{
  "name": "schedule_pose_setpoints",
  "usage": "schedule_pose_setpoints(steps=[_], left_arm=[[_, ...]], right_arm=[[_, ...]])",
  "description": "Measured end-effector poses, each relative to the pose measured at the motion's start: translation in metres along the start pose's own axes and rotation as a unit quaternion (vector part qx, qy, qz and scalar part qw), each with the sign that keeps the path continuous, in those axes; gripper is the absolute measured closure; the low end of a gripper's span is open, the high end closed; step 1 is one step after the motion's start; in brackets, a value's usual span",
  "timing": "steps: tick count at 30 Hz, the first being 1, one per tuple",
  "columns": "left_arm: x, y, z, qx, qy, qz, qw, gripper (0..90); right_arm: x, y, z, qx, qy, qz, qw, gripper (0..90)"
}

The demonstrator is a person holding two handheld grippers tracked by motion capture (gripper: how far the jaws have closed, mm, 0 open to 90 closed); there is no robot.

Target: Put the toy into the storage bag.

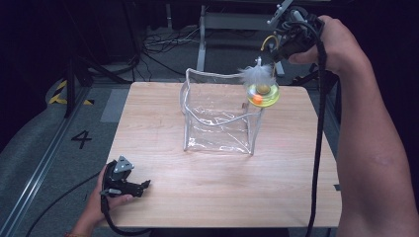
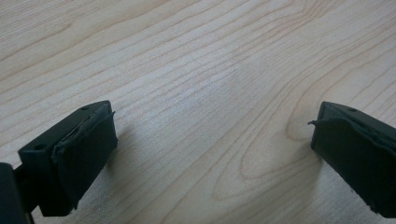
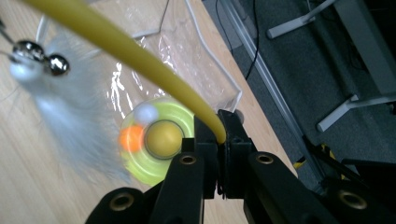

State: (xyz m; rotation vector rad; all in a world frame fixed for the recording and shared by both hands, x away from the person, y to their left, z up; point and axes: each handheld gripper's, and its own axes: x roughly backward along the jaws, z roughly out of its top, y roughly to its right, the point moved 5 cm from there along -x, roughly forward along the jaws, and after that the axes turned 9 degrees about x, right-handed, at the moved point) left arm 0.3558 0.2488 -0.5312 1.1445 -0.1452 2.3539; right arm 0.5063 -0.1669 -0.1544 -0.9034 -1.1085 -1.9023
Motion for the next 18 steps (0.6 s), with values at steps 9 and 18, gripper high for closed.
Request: schedule_pose_setpoints(steps=[9, 18], left_arm=[[0.000, 0.000, 0.000, 0.000, 0.000, 0.000, 1.0000, 0.6], [0.000, 0.000, 0.000, 0.000, 0.000, 0.000, 1.0000, 0.5]], right_arm=[[-0.017, -0.002, 0.017, 0.005, 0.001, 0.010, 0.9999, 87.6], [-0.028, -0.003, 0.025, 0.001, 0.008, 0.014, 0.9999, 87.6]])
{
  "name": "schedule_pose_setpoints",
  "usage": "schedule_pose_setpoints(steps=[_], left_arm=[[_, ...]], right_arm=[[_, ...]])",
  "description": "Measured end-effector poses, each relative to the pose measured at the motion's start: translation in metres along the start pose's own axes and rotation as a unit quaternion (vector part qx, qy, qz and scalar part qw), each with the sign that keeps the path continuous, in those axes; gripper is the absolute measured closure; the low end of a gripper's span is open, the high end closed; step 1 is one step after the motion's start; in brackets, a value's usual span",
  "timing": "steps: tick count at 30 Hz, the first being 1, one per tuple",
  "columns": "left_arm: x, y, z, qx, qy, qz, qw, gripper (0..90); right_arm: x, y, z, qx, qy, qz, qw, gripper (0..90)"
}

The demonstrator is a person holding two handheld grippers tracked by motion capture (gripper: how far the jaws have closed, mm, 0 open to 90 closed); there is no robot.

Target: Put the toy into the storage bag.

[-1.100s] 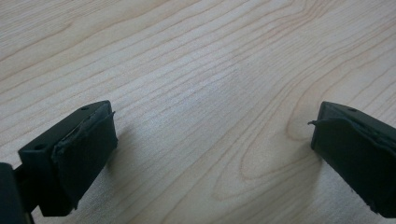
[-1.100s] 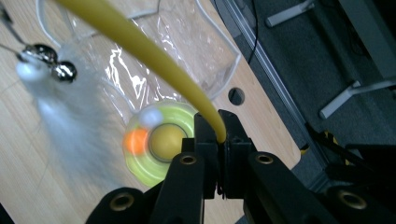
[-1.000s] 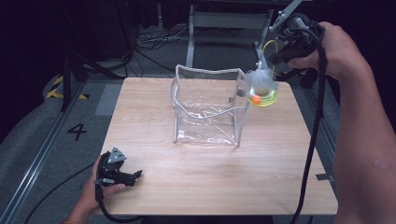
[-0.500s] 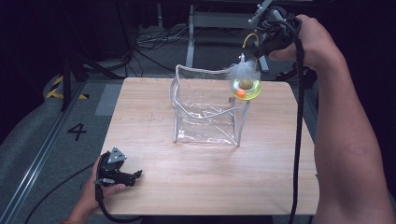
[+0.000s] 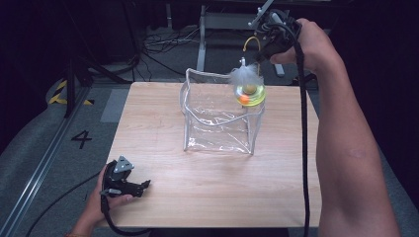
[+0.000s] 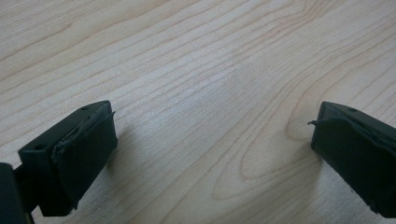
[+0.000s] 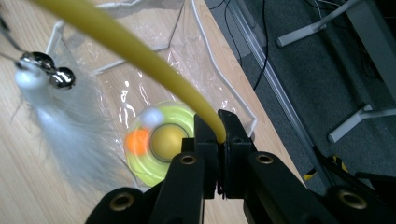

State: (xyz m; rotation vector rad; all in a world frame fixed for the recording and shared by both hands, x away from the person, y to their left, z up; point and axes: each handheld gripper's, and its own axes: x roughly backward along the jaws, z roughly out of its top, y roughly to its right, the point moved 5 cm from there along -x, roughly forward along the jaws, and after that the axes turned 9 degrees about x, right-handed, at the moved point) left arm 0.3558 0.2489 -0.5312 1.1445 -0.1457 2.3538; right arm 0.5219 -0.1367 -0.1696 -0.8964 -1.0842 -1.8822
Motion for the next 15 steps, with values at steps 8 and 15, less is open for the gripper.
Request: schedule_pose_setpoints(steps=[8, 15], left_arm=[[0.000, 0.000, 0.000, 0.001, 0.001, 0.000, 1.0000, 0.6], [0.000, 0.000, 0.000, 0.000, 0.000, 0.000, 1.0000, 0.5]], right_arm=[[-0.016, -0.006, 0.002, 0.009, -0.001, 0.008, 0.9999, 87.6], [-0.047, -0.013, -0.007, 0.016, -0.007, 0.026, 0.9995, 87.6]])
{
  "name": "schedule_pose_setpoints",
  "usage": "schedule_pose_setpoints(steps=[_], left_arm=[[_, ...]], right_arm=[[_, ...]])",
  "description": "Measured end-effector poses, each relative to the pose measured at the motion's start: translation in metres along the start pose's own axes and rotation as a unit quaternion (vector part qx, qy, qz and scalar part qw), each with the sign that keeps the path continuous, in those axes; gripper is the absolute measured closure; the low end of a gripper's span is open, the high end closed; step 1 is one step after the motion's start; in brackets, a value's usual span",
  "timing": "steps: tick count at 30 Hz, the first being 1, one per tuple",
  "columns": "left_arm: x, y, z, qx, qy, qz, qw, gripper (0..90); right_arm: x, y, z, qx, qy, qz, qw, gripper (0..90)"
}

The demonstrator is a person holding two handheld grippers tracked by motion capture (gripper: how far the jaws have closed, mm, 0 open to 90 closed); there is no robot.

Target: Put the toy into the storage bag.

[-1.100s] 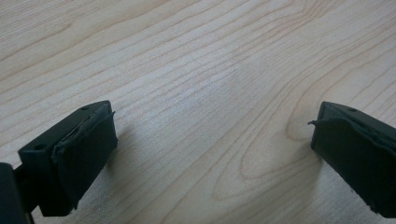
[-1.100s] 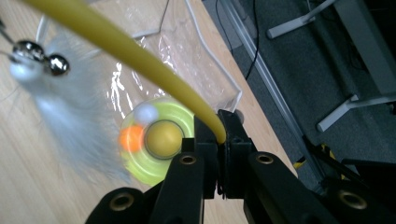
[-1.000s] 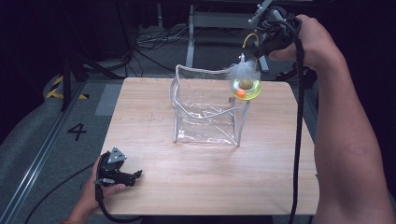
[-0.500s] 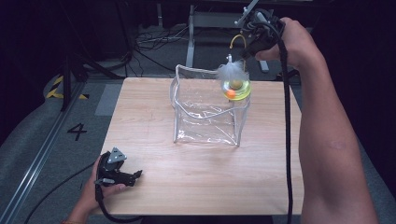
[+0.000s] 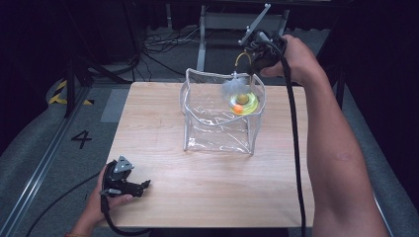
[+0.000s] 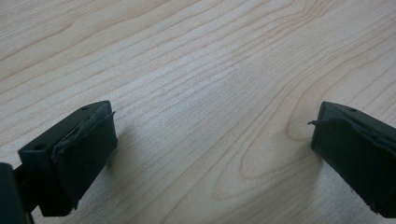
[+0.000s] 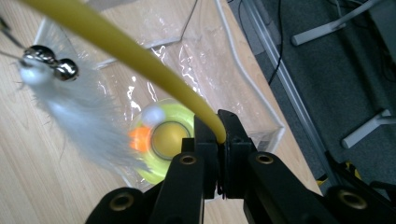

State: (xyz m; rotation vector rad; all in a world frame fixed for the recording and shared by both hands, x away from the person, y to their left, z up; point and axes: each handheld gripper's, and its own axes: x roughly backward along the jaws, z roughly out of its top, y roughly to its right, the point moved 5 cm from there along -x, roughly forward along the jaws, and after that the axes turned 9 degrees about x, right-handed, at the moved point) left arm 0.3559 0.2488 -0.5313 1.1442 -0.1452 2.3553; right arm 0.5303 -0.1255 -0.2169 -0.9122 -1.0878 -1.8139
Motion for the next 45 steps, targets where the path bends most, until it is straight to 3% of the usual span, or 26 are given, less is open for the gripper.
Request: schedule_pose_setpoints(steps=[7, 25, 31, 36, 39, 45], left_arm=[[0.000, 0.000, 0.000, 0.000, 0.000, 0.000, 1.0000, 0.5], [0.000, 0.000, 0.000, 0.000, 0.000, 0.000, 1.0000, 0.5], [0.000, 0.000, 0.000, 0.000, 0.001, 0.000, 1.0000, 0.4], [0.000, 0.000, 0.000, 0.000, -0.002, 0.000, 1.0000, 0.4], [0.000, 0.000, 0.000, 0.001, 0.000, 0.000, 1.0000, 0.4], [0.000, 0.000, 0.000, 0.000, -0.002, -0.001, 1.0000, 0.5]], right_arm=[[-0.028, -0.009, -0.012, 0.002, -0.011, 0.023, 0.9997, 87.6], [-0.069, -0.036, -0.029, 0.022, -0.024, 0.058, 0.9978, 87.6], [-0.078, -0.038, -0.034, 0.020, -0.027, 0.063, 0.9975, 87.6], [-0.084, -0.038, -0.038, 0.003, -0.033, 0.070, 0.9970, 87.6], [-0.088, -0.040, -0.042, -0.002, -0.056, 0.071, 0.9959, 87.5], [-0.101, -0.046, -0.046, -0.003, -0.074, 0.085, 0.9937, 87.1]])
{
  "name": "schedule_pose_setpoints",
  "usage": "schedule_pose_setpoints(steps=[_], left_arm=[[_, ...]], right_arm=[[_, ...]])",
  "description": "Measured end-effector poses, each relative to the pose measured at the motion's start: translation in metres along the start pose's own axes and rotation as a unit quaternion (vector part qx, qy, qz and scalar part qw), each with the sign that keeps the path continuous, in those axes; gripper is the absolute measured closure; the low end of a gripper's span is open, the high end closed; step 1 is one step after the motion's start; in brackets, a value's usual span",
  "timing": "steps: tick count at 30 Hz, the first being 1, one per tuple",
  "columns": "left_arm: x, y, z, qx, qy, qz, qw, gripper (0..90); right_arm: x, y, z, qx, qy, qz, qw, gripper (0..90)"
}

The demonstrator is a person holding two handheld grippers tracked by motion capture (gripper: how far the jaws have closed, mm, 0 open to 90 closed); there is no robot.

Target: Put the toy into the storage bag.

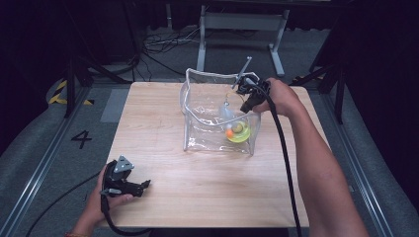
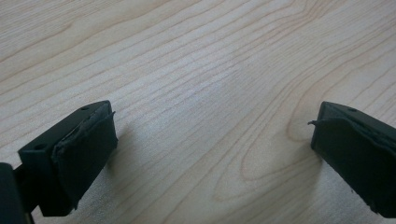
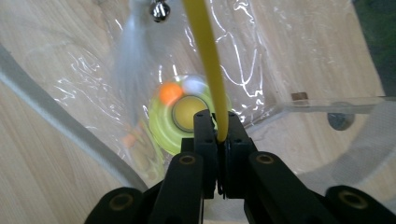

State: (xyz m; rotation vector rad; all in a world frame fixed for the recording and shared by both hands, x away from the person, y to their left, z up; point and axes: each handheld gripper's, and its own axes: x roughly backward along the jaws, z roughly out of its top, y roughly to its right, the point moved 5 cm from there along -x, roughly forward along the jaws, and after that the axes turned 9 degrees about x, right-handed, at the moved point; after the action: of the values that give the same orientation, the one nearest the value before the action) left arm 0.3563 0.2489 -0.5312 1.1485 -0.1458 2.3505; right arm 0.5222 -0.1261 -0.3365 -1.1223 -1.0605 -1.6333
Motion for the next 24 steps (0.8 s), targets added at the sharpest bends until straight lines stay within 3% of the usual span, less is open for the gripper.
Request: schedule_pose_setpoints(steps=[3, 8, 10, 14, 17, 24], left_arm=[[0.000, 0.000, 0.000, 0.000, 0.000, 0.000, 1.0000, 0.5], [0.000, 0.000, 0.000, 0.001, 0.002, 0.001, 1.0000, 0.5], [0.000, 0.000, 0.000, 0.000, 0.000, 0.000, 1.0000, 0.5], [0.000, 0.000, 0.000, 0.000, 0.001, 0.000, 1.0000, 0.5], [0.000, 0.000, 0.000, 0.001, 0.002, 0.001, 1.0000, 0.5], [0.000, 0.000, 0.000, 0.001, 0.002, 0.001, 1.0000, 0.5]], right_arm=[[-0.006, 0.000, -0.002, 0.001, -0.011, 0.001, 0.9999, 86.8], [-0.011, -0.003, -0.003, 0.001, -0.009, 0.005, 1.0000, 87.5], [-0.005, -0.004, -0.002, 0.001, 0.010, 0.007, 0.9999, 87.3], [-0.002, -0.003, -0.003, -0.002, 0.009, 0.001, 1.0000, 87.2], [0.002, -0.003, -0.004, -0.008, 0.031, -0.001, 0.9995, 86.5], [0.013, -0.005, -0.005, -0.003, 0.064, -0.020, 0.9978, 81.2]])
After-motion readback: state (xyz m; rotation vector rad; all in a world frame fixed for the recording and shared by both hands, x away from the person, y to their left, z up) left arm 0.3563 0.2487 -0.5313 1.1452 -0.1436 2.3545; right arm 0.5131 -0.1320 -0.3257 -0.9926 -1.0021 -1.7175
